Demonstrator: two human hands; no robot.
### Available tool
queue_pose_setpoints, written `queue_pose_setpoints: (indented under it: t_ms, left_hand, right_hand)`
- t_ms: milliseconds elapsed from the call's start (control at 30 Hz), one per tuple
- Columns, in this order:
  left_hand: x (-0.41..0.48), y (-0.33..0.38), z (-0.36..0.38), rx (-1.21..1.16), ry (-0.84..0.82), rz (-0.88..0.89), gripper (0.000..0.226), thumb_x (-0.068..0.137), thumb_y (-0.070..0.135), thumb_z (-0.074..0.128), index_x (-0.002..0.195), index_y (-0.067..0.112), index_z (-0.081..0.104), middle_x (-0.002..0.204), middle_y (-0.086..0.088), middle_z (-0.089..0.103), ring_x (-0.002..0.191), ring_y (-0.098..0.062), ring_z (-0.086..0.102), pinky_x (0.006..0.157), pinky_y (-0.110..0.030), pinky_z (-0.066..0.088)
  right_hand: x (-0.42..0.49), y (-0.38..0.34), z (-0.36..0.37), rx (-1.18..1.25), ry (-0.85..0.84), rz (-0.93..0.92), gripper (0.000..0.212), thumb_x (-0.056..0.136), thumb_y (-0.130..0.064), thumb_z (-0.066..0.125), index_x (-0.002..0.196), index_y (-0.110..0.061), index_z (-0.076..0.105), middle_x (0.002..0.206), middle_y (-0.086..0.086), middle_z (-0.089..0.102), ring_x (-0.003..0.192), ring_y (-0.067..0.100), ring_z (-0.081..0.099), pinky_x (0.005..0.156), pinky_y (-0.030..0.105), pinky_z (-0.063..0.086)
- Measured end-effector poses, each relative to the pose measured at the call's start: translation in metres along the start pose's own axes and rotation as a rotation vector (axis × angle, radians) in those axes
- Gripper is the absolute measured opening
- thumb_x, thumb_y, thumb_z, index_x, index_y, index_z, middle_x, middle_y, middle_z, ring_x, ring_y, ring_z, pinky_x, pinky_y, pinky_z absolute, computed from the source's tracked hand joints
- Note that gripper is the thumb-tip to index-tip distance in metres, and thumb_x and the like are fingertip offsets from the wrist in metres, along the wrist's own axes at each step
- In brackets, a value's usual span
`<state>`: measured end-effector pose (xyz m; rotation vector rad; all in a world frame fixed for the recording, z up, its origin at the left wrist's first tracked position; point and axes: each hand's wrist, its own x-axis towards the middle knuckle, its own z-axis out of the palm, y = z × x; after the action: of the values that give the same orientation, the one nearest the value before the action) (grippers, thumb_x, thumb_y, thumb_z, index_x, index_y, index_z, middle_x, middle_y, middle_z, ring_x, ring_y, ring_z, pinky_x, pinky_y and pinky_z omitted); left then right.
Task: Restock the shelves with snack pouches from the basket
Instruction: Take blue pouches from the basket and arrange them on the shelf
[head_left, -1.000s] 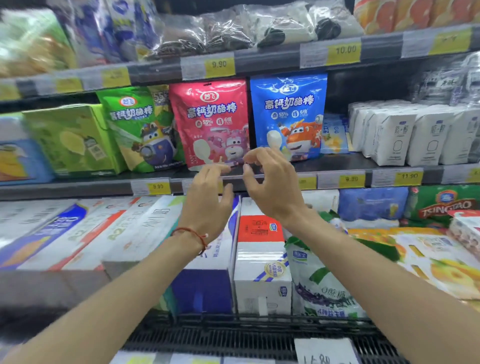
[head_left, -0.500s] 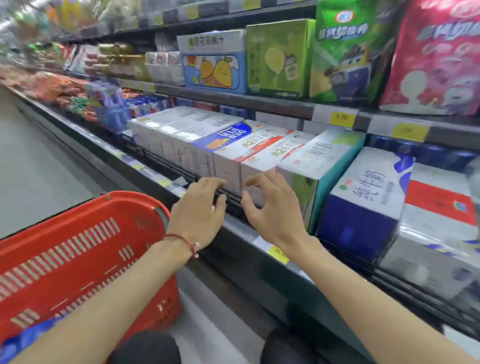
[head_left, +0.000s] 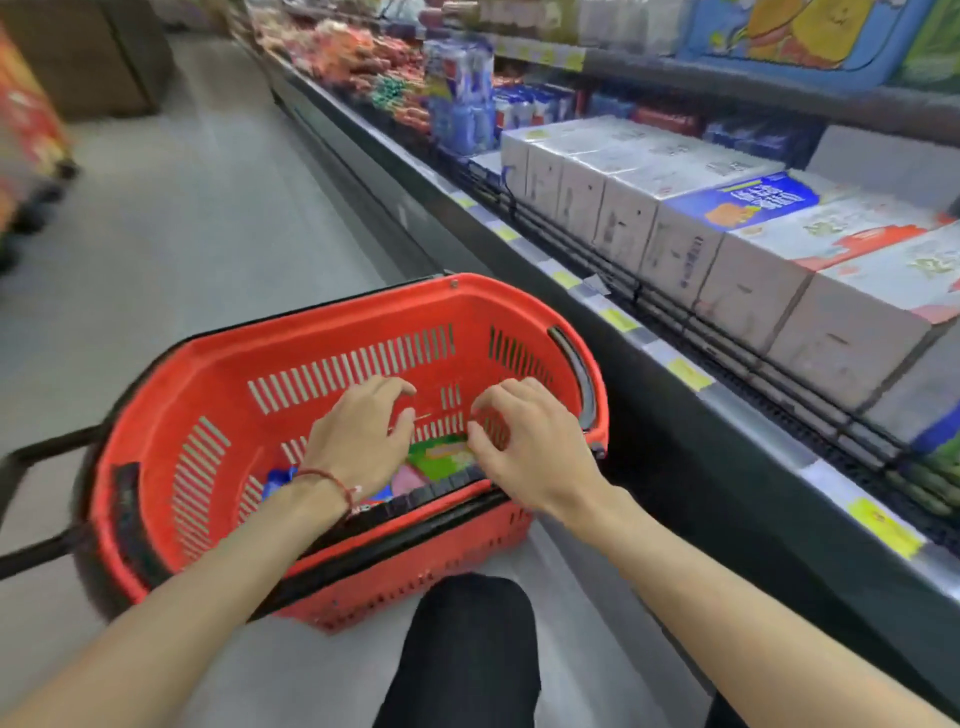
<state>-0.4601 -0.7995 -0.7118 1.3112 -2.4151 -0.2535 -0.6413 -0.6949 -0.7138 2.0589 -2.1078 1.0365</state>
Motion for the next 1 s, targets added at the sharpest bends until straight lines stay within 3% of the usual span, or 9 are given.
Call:
queue_pose_setpoints:
  t_ms: [200,433,600,767,867,1000]
  left_hand:
    - [0.013,-0.105,0.008,0.028,-0.153,-0.124,0.029,0.095,0.034,0.049,0.122,0.030,0.056,0.124,0.008,0.057,0.115,-0.020,0.057,0.091,-0.041,0.050]
    - [0.025,-0.180,0.028,0.055,-0.327,-0.245,0.028,0.093,0.031,0.048,0.119,0.026,0.057,0.118,0.002,0.060,0.113,-0.024,0.058,0.091,-0.040,0.050]
    - [0.038,-0.199,0.054,0.176,-0.547,-0.287,0.029,0.091,0.028,0.046,0.118,0.024,0.056,0.124,-0.005,0.059,0.112,-0.028,0.057,0.089,-0.038,0.049]
    - [0.042,-0.219,0.073,0.247,-0.777,-0.419,0.034,0.089,0.027,0.050,0.121,0.017,0.056,0.126,-0.010,0.059,0.110,-0.030,0.060,0.089,-0.038,0.052]
    - [0.038,-0.231,0.081,0.287,-0.874,-0.511,0.027,0.086,0.021,0.052,0.109,0.009,0.061,0.119,-0.018,0.062,0.102,-0.033,0.063,0.083,-0.035,0.054]
    - [0.031,-0.244,0.100,0.325,-0.998,-0.595,0.029,0.086,0.014,0.052,0.109,0.005,0.066,0.110,-0.016,0.068,0.097,-0.029,0.067,0.071,-0.032,0.052]
  right_hand:
    - [0.046,-0.034,0.063,-0.057,-0.216,-0.008,0.018,0.091,-0.035,0.059,0.098,-0.020,0.067,0.096,-0.005,0.067,0.101,0.020,0.056,0.077,0.040,0.051]
    - [0.096,-0.048,0.127,-0.071,-0.553,0.082,0.022,0.092,-0.036,0.058,0.102,-0.021,0.070,0.107,0.002,0.072,0.104,0.028,0.063,0.083,0.041,0.053]
    - [0.117,-0.029,0.188,-0.061,-0.990,0.190,0.025,0.097,-0.031,0.059,0.112,-0.014,0.070,0.114,0.008,0.070,0.101,0.027,0.063,0.078,0.033,0.046]
    - [0.126,-0.009,0.243,-0.080,-1.200,0.251,0.041,0.102,-0.036,0.056,0.127,-0.005,0.065,0.127,0.014,0.067,0.113,0.032,0.064,0.090,0.040,0.053]
    - [0.123,0.002,0.269,-0.136,-1.290,0.230,0.049,0.104,-0.042,0.052,0.138,-0.007,0.056,0.138,0.011,0.059,0.123,0.032,0.058,0.093,0.036,0.046]
    - [0.114,0.011,0.296,-0.194,-1.419,0.189,0.065,0.105,-0.052,0.044,0.150,-0.005,0.043,0.154,0.010,0.044,0.139,0.031,0.046,0.118,0.042,0.034]
